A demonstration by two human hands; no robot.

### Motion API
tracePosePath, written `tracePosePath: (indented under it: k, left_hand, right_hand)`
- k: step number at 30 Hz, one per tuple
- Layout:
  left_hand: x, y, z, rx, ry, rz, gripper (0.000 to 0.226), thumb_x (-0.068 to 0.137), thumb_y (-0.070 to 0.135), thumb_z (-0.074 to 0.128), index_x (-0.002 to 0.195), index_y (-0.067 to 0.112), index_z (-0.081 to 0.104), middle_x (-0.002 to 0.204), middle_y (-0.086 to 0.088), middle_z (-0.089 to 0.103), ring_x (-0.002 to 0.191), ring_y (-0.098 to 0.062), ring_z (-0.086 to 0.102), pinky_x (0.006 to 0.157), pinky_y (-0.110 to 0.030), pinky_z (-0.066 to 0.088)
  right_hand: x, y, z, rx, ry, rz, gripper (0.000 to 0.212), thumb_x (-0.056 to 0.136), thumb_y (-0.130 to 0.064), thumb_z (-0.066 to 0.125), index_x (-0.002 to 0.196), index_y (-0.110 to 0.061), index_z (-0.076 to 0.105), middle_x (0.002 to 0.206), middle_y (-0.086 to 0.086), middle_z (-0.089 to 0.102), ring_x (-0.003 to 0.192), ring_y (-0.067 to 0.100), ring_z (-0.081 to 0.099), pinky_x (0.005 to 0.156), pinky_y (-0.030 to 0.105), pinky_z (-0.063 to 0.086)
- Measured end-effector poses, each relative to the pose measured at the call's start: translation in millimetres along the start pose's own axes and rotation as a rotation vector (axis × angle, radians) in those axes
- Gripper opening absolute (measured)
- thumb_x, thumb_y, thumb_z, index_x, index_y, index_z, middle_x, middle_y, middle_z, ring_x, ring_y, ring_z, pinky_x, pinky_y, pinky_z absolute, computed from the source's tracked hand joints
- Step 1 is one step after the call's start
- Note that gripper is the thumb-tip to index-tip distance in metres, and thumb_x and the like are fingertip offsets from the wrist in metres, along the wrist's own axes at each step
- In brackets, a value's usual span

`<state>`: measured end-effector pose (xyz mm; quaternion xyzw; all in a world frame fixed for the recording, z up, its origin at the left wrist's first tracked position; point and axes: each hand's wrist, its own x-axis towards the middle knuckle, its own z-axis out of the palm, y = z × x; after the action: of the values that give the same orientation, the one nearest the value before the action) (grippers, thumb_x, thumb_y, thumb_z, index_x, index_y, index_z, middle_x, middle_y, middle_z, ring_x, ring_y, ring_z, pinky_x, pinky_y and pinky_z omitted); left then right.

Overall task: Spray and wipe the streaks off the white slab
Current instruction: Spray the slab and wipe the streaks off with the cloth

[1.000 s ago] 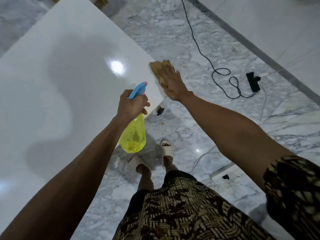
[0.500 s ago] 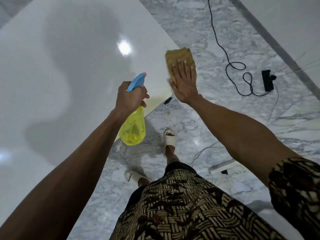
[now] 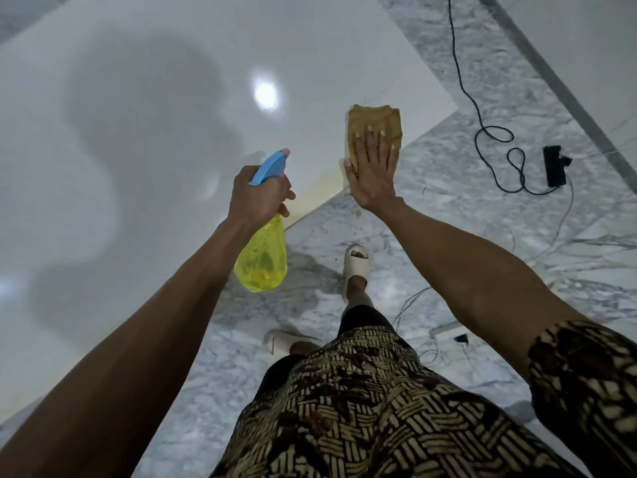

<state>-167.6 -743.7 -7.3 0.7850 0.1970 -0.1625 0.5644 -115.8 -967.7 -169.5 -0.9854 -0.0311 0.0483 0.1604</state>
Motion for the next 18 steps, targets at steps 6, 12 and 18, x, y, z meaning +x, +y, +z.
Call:
tracePosePath:
  k: [6, 12, 18]
  left_hand:
    - [-60, -61, -75, -0.045, 0.032, 0.006, 0.050, 0.080, 0.020, 0.051, 0.124, 0.039, 0.067, 0.080, -0.005, 0.066, 0.084, -0.030, 0.076, 0.054, -0.031, 0.058]
    - [-120, -136, -160, -0.053, 0.089, -0.013, 0.049, 0.084, 0.016, 0.049, 0.123, 0.041, 0.067, 0.081, -0.005, 0.066, 0.085, -0.026, 0.078, 0.056, -0.033, 0.060]
    - [-152, -191, -227, -0.039, 0.157, -0.045, 0.051, 0.090, 0.009, 0.051, 0.131, 0.034, 0.068, 0.080, -0.004, 0.068, 0.088, -0.033, 0.077, 0.064, -0.037, 0.063]
  right_hand:
    - [-55, -83, 41, -0.062, 0.031, -0.018, 0.065, 0.104, -0.049, 0.013, 0.158, -0.013, 0.018, 0.165, 0.015, 0.012, 0.152, 0.039, 0.006, 0.121, 0.058, 0.001]
    - [-102, -172, 80, -0.091, 0.050, -0.004, 0.064, 0.104, -0.050, 0.015, 0.158, -0.015, 0.019, 0.165, 0.013, 0.013, 0.152, 0.038, 0.006, 0.121, 0.057, 0.000]
    - [-145, -252, 109, -0.055, 0.022, -0.023, 0.062, 0.105, -0.047, 0.023, 0.158, -0.014, 0.019, 0.165, 0.014, 0.012, 0.152, 0.039, 0.006, 0.121, 0.058, 0.000]
